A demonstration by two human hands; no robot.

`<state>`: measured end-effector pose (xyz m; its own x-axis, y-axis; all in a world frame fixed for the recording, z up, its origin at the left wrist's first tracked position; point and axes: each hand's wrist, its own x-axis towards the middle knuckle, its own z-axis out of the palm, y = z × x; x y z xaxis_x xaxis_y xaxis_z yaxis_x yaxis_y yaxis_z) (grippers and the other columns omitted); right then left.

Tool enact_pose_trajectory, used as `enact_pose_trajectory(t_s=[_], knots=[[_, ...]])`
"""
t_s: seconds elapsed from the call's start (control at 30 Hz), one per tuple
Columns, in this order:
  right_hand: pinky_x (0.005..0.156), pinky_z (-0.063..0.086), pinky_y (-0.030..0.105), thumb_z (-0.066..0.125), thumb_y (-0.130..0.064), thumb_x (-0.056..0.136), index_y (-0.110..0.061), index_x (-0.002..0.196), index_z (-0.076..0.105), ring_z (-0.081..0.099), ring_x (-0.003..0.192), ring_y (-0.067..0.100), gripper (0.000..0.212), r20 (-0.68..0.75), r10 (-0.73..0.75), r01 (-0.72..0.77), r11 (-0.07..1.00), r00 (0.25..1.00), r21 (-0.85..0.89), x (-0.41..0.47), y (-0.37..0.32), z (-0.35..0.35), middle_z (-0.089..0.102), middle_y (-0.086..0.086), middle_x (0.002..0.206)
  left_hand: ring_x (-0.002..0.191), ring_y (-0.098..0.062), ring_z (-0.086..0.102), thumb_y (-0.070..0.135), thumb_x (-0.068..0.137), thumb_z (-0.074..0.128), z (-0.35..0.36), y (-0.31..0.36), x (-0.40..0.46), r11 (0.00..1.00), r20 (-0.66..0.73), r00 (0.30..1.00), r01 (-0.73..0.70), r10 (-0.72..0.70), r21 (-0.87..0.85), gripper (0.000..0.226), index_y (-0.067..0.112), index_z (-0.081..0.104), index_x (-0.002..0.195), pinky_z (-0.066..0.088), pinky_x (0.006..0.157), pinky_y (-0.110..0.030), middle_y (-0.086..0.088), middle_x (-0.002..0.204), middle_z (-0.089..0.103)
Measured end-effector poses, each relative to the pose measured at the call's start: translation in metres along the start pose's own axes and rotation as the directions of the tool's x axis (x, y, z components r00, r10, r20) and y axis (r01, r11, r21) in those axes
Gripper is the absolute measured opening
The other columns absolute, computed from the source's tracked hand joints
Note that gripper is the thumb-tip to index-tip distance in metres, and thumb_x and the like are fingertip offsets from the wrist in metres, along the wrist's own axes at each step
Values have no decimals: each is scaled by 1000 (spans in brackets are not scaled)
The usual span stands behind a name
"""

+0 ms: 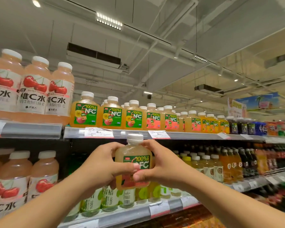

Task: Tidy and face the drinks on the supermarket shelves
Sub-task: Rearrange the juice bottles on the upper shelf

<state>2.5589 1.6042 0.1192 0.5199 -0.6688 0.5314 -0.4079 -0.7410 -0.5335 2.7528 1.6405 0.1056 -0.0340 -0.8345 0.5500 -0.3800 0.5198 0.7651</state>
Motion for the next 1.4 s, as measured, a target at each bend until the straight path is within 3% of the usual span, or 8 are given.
enact_pose_trajectory(t_s=[0.13,0.33,0.43,0.57,0.77,1.0,1.13,1.4], knots=[[66,58,25,91,-13,62,-23,127,50,69,85,4,78,-32,65,-62,994,997,95,-33,19,-33,66,-2,107,54,-17,66,30,63,88,45,21,-1,999,85,996,-33,35,-31,41,26,68,98,43,41,-26,-4,80,72],[75,59,37,92,-15,60,-26,116,57,70,90,13,67,-151,11,11,989,989,145,-79,60,-89,68,3,105,55,-22,65,36,62,87,114,54,8,999,195,980,-35,41,-37,58,27,61,113,46,41,-27,-2,95,72],[86,57,43,92,-38,46,-28,118,56,67,101,17,81,-225,-7,43,987,974,156,-98,92,-128,67,-1,111,55,-24,65,44,60,82,143,64,19,993,97,994,59,-49,-106,78,33,47,129,46,39,-26,0,114,64],[85,58,36,93,-34,51,-42,110,54,66,97,6,71,-256,-42,71,992,966,107,-121,147,-184,67,-12,106,68,-16,70,38,82,72,194,55,35,980,-74,996,53,-40,190,49,30,52,126,50,48,-24,4,103,68],[84,58,35,93,-28,58,-47,111,53,65,97,4,69,-230,-79,102,991,970,89,-127,209,-238,64,-23,105,108,-9,58,38,86,65,245,52,66,729,-136,989,52,58,683,50,27,49,132,49,94,-31,6,121,62],[78,56,21,92,-25,60,-50,108,50,62,96,-2,68,-258,-138,169,981,956,99,-91,235,-250,64,-24,102,130,-14,38,45,88,54,242,48,94,317,-84,979,20,188,948,63,26,34,145,40,104,-35,6,145,40],[86,56,33,92,-19,60,-46,111,50,63,102,9,71,-281,-166,194,978,945,74,-51,230,-251,61,-15,110,146,-23,9,42,90,49,230,29,119,79,-33,979,17,203,997,73,25,15,152,17,117,-39,-2,160,11],[77,51,24,90,-29,63,-27,127,50,57,99,8,76,-367,-244,224,970,898,-97,45,218,-261,55,-11,113,147,-25,-11,35,89,46,231,-20,166,6,-80,975,81,206,997,86,21,-13,151,-6,117,-45,-6,162,-8]])
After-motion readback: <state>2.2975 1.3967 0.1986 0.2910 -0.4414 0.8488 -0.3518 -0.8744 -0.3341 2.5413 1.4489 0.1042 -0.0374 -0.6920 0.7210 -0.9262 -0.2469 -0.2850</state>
